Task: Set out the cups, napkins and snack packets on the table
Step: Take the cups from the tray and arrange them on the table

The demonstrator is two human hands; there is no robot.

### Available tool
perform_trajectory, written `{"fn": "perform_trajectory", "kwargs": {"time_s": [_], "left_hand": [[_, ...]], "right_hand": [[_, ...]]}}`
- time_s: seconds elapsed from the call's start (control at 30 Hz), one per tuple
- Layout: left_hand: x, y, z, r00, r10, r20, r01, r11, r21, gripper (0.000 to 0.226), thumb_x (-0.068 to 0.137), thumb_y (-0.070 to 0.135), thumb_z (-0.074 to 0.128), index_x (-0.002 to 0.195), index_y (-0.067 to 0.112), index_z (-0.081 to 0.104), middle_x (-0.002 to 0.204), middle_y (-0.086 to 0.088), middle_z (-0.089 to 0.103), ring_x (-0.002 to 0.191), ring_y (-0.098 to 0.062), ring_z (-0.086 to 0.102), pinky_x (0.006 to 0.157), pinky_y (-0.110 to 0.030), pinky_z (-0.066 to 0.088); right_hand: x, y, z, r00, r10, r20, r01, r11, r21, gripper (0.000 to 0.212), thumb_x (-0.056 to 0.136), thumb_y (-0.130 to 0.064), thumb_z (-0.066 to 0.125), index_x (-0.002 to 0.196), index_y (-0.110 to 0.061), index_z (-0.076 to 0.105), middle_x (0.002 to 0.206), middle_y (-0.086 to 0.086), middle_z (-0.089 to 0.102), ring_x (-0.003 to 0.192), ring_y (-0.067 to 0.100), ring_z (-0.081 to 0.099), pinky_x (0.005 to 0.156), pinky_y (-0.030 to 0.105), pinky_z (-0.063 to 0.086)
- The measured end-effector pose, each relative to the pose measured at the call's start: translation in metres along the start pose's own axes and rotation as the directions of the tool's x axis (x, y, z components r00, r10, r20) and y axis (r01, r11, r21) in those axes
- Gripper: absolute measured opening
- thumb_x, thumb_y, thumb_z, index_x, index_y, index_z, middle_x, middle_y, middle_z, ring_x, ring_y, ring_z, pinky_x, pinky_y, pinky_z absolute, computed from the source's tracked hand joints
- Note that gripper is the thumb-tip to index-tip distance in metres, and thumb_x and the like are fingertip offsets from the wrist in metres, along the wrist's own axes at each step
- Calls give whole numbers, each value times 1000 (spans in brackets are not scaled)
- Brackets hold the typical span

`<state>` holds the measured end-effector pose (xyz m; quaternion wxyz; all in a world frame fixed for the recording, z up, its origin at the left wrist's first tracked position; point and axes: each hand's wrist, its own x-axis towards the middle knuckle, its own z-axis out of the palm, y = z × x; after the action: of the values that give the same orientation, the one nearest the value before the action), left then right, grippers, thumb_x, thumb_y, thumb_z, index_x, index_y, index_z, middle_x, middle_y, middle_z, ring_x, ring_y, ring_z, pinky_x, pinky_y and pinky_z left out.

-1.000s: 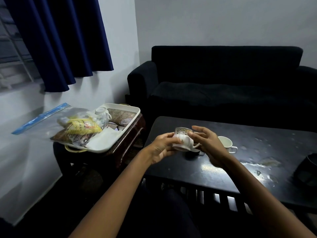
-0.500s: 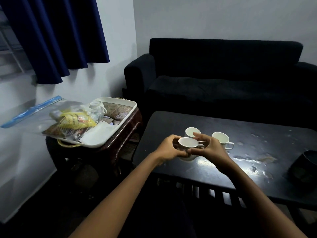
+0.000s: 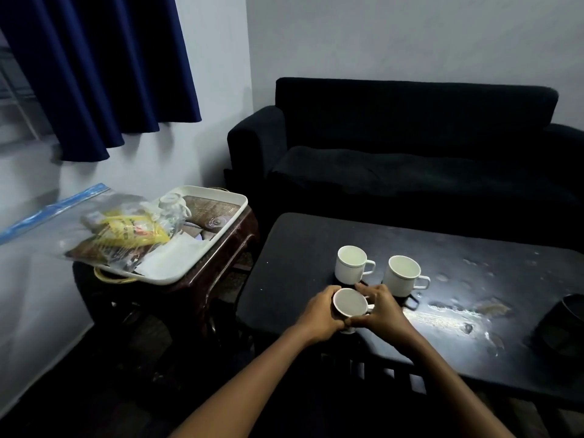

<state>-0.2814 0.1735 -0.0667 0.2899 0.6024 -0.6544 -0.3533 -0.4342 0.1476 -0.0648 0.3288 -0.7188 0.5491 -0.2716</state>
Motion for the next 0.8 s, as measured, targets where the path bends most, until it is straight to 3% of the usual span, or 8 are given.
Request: {"fn": "perform_trajectory", "kwargs": {"time_s": [0.13,0.33,0.47,0.7,0.8], "left_hand": [[2,-5,9,1000,25,1,-25,996,86,76,82,21,69,146,19,29,146,-4,43,133,-20,43,106,-27,35],[12,-11,11,999,33,-28,-29,991,130,72,83,24,69,145,23,33,146,-3,45,132,-19,44,106,-27,36],[20,-9,13,999,30,-25,-27,993,116,74,84,23,69,147,21,31,147,-6,43,133,-19,43,106,-26,34],[21,-10,15,1000,7,-16,-4,988,154,77,86,25,66,150,24,24,152,-4,37,136,-21,40,109,-32,36],[19,-10,16,1000,5,15,-8,975,223,81,88,27,62,152,24,12,157,-3,25,140,-23,32,111,-38,33]], "right_hand": [[5,7,2,1000,16,4,-16,1000,0,82,55,-8,87,129,-3,52,110,5,40,115,26,50,100,31,42],[11,12,1,1000,-1,-2,1,999,-37,80,58,-13,87,130,-7,53,109,3,41,114,20,47,92,16,33],[16,14,0,999,-24,-28,23,999,-27,74,60,-11,85,128,-7,55,111,7,45,116,21,45,87,12,31],[17,15,0,999,-11,-31,11,1000,-3,76,62,-11,85,130,-8,52,111,6,43,115,22,48,93,19,37],[13,12,-1,1000,23,-15,-24,999,-23,83,62,-11,85,136,-7,45,121,11,46,119,23,49,98,21,35]]}}
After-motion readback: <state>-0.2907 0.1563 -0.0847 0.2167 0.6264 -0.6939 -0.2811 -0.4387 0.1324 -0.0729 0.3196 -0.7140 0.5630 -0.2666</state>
